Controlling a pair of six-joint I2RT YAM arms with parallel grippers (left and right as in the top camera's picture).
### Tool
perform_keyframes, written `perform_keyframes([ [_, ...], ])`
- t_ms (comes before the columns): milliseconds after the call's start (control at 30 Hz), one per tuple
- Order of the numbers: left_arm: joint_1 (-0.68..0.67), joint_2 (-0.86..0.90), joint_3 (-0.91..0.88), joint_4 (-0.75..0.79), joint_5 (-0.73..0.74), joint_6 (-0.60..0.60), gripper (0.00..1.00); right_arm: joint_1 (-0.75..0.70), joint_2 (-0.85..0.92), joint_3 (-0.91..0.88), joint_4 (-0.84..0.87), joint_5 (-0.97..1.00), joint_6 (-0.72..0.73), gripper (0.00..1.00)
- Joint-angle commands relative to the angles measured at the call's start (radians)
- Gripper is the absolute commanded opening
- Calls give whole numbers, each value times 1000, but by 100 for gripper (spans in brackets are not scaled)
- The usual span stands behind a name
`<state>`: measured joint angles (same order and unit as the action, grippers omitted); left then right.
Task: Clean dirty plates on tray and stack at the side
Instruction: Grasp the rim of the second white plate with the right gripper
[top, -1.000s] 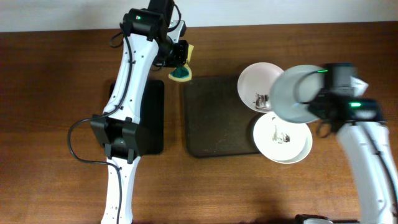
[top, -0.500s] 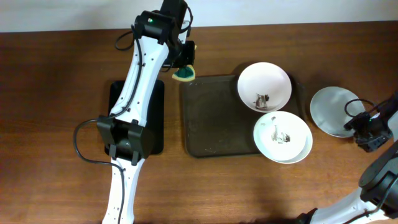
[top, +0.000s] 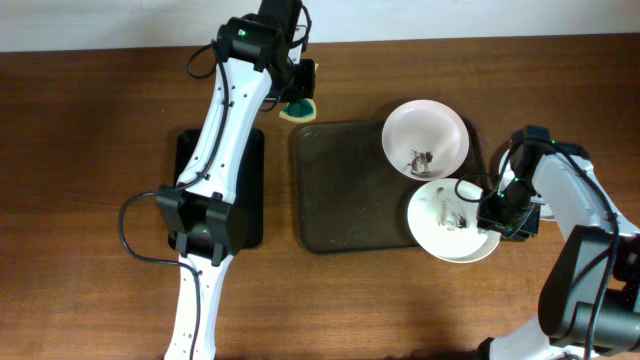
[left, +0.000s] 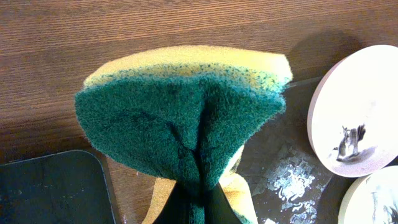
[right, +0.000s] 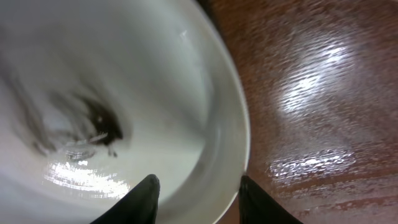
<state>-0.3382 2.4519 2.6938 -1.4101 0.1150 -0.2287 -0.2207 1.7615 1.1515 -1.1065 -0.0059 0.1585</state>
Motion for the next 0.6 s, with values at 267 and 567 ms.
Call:
perform_keyframes([
  [267,5,-10,2,-1,-8,-2,0,5,-171,-137,-47,45,307,30],
  [567,5,-10,-33,7,-8,-2,0,5,-170,-293,199,28,289,4],
])
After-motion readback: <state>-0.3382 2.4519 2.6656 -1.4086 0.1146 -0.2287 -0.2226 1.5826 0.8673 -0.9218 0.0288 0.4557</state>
